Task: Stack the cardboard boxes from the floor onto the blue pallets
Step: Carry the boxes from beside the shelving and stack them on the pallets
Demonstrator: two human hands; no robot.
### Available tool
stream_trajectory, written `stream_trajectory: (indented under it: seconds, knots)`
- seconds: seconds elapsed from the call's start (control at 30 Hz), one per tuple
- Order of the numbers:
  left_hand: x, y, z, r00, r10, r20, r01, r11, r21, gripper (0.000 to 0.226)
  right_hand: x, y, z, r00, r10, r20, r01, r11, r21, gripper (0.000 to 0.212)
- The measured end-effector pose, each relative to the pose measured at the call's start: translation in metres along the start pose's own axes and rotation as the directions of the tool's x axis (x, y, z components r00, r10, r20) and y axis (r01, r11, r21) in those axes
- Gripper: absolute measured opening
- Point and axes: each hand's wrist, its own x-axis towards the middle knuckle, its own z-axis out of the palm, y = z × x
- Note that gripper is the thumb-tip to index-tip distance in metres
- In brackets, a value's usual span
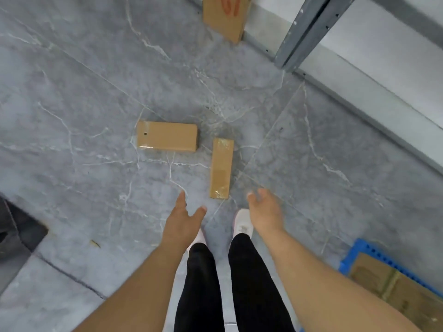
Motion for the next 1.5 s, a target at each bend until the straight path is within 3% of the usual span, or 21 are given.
stream_trajectory:
  seconds: [0.1,0.33,0.47,0.57,0.73,1.0,1.3,1.5]
  knots:
    - [0.054,-0.010,0.024,0.999,-0.045,0.013,0.045,0.999,0.005,0.075,0.055,0.017,0.026,0.999,0.042,0.013,-0.042,0.999,0.004,0.024]
    - [0.190,-0.024,0.083,0.996,-0.079,0.033,0.079,0.997,-0.016,0.072,0.176,0.046,0.097,0.996,0.074,0.050,-0.073,0.997,-0.014,0.035]
    - [0.258,-0.031,0.112,0.995,-0.080,0.055,0.081,0.997,-0.019,0.069,0.227,0.053,0.138,0.988,0.073,0.135,-0.074,0.997,0.001,0.022]
    - [0.292,-0.037,0.129,0.992,-0.104,0.073,0.105,0.994,-0.017,0.066,0.253,0.055,0.159,0.980,0.063,0.189,-0.071,0.997,0.039,0.039]
    - [0.313,-0.044,0.141,0.976,-0.144,0.162,0.154,0.987,-0.049,0.054,0.272,0.054,0.176,0.964,0.049,0.263,-0.080,0.991,0.110,0.035]
    - [0.254,-0.012,0.117,0.972,-0.145,0.185,0.151,0.988,-0.019,0.056,0.226,0.036,0.131,0.952,0.064,0.299,-0.136,0.964,0.227,0.052]
    - [0.114,0.067,0.072,0.979,-0.056,0.195,0.059,0.998,-0.011,0.061,0.106,0.000,0.018,0.973,0.019,0.232,-0.086,0.956,0.281,0.039]
    - [0.011,0.122,0.055,0.978,0.067,0.199,-0.081,0.995,0.063,0.054,0.027,-0.013,-0.069,0.981,-0.038,0.189,-0.034,0.931,0.363,0.035]
